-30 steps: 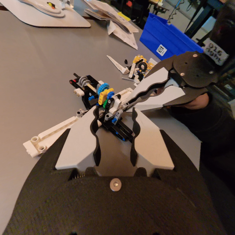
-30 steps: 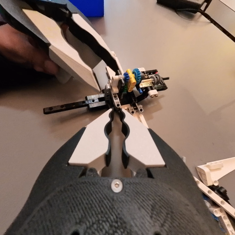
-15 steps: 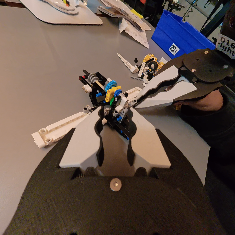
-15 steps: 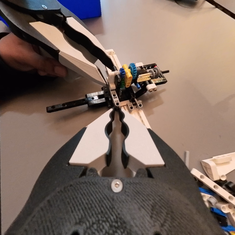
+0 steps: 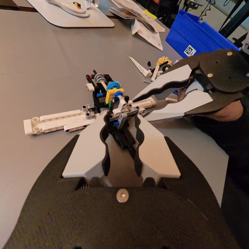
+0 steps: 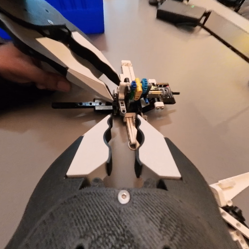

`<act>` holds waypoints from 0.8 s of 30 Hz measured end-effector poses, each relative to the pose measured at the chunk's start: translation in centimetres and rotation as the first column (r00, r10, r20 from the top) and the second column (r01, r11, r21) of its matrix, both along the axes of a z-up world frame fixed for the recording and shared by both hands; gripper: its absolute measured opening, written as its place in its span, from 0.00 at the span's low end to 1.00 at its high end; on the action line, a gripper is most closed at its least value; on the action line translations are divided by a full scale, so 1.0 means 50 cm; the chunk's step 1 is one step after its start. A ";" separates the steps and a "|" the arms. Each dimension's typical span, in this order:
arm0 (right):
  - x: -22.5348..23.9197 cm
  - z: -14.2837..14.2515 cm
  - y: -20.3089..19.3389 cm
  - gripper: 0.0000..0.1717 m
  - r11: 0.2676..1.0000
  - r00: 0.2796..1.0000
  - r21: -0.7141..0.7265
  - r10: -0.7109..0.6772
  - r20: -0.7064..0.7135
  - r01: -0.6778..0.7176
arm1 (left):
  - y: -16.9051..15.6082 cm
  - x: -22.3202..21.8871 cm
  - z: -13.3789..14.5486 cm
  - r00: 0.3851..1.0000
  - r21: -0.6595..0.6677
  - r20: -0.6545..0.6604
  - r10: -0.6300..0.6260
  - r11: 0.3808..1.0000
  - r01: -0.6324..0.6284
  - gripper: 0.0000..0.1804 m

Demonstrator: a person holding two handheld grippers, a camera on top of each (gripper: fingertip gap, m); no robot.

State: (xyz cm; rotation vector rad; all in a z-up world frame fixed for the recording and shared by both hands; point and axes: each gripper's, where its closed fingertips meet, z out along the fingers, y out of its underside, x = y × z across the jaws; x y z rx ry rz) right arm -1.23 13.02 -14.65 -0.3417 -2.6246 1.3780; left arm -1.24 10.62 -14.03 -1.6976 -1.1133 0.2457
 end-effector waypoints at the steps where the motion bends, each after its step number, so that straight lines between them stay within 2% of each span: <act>1: -0.002 -0.010 -0.006 0.19 0.999 1.000 0.038 0.003 -0.007 -0.003 | 0.001 0.001 -0.001 1.000 -0.016 -0.005 0.002 1.000 -0.002 0.20; 3: -0.004 -0.023 -0.014 0.18 0.996 0.999 0.091 0.020 -0.025 -0.018 | 0.001 0.001 -0.003 1.000 -0.056 -0.020 0.011 0.998 -0.012 0.20; 6: -0.002 -0.022 -0.026 0.15 0.995 0.999 0.087 0.045 -0.029 -0.043 | 0.001 0.000 -0.006 0.999 -0.115 -0.044 0.025 0.993 -0.030 0.20; 9: -0.002 -0.016 -0.031 0.06 0.997 0.998 0.056 0.052 -0.023 -0.050 | -0.007 -0.006 -0.015 0.997 -0.178 -0.051 0.057 0.982 -0.065 0.22; 11: -0.001 -0.018 -0.030 0.05 0.997 0.999 0.048 0.054 -0.007 -0.054 | -0.012 -0.010 -0.019 0.996 -0.201 -0.049 0.071 0.976 -0.080 0.22; 15: 0.004 -0.017 -0.030 0.04 0.998 0.998 0.037 0.058 0.015 -0.059 | -0.010 -0.009 -0.022 0.998 -0.172 -0.023 0.057 0.983 -0.060 0.13; 20: 0.007 -0.018 -0.026 0.04 0.998 0.998 0.033 0.053 0.041 -0.054 | -0.007 -0.007 -0.021 0.999 -0.168 -0.021 0.044 0.985 -0.047 0.12; 24: 0.008 -0.018 -0.020 0.03 0.999 0.993 0.022 0.037 0.113 -0.039 | -0.001 -0.005 -0.022 0.999 -0.207 -0.042 0.031 0.978 -0.039 0.12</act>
